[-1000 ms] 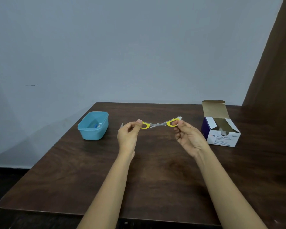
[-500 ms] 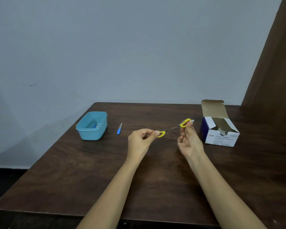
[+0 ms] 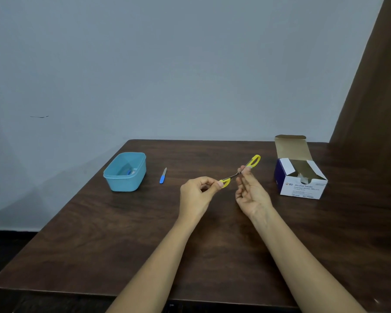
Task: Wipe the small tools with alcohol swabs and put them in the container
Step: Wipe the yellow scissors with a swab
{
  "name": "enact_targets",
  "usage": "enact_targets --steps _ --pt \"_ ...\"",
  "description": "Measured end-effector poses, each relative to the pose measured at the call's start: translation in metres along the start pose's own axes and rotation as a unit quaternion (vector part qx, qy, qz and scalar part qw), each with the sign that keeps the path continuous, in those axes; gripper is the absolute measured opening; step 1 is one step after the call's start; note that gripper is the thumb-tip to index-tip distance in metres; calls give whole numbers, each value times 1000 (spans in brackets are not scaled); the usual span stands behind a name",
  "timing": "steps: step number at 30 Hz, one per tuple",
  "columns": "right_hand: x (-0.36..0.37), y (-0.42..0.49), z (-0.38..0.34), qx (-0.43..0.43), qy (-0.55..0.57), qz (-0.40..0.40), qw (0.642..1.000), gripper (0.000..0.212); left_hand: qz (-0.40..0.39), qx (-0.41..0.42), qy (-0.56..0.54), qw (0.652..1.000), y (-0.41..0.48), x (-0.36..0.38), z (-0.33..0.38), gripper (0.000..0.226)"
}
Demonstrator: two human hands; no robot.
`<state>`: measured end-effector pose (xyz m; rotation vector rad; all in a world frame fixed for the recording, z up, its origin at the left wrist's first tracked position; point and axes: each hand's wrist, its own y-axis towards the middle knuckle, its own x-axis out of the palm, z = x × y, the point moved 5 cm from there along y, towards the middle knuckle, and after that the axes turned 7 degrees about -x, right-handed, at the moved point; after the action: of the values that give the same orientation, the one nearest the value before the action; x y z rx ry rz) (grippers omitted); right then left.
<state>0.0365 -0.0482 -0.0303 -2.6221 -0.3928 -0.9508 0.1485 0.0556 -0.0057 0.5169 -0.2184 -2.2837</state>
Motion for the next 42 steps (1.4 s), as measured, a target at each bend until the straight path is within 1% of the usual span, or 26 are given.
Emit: enact_targets --steps 2,6,8,11,13,15,18,22,24,25,26,28,29,30,31,33,39,42 --pt "-3 2 -4 -5 10 17 1000 11 -4 -2 2 1000 0 0 0 11" --pt "-8 4 -12 -17 36 52 998 26 -9 -7 13 1000 1 -1 0 13" --pt "-10 6 -19 -36 35 56 997 29 -10 -14 15 1000 3 -3 -2 15" --pt "-13 5 -34 -92 -11 43 995 16 -16 -33 9 999 5 -5 -4 18" --pt "-12 5 -44 -156 -90 31 983 13 -10 -45 -23 999 6 -8 -5 19" --pt "-10 4 -49 -220 -172 22 960 18 5 -52 -56 997 7 -12 -5 18" --pt "-7 3 -52 -288 -235 10 928 19 17 -56 -53 997 8 -16 -4 12" --pt "-7 0 -59 -343 -305 25 888 21 4 -39 20 999 9 -14 -2 10" --pt "-6 -4 -62 -372 -363 24 854 17 0 -27 67 997 9 -13 -1 10" --pt "-4 -6 -63 -399 -399 15 825 14 -4 -19 86 996 9 -13 1 10" --pt "1 -9 -63 -437 -439 -1 785 11 -7 -10 102 995 8 -11 2 9" --pt "12 -17 -56 -502 -518 -43 691 12 -11 2 117 993 6 -9 3 9" --pt "17 -19 -51 -514 -551 -63 654 12 -12 3 115 993 5 -8 3 9" --pt "22 -21 -47 -517 -574 -82 630 11 -15 1 111 994 5 -7 3 10" --pt "25 -23 -44 -517 -588 -99 614 11 -19 -2 108 994 5 -7 2 12" --pt "28 -26 -40 -519 -598 -121 599 12 -25 -7 104 994 5 -6 1 13" --pt "32 -29 -38 -513 -593 -143 604 11 -26 -12 65 997 6 -6 0 14" --pt "33 -30 -38 -513 -591 -141 606 11 -24 -20 68 997 5 -7 -1 14"
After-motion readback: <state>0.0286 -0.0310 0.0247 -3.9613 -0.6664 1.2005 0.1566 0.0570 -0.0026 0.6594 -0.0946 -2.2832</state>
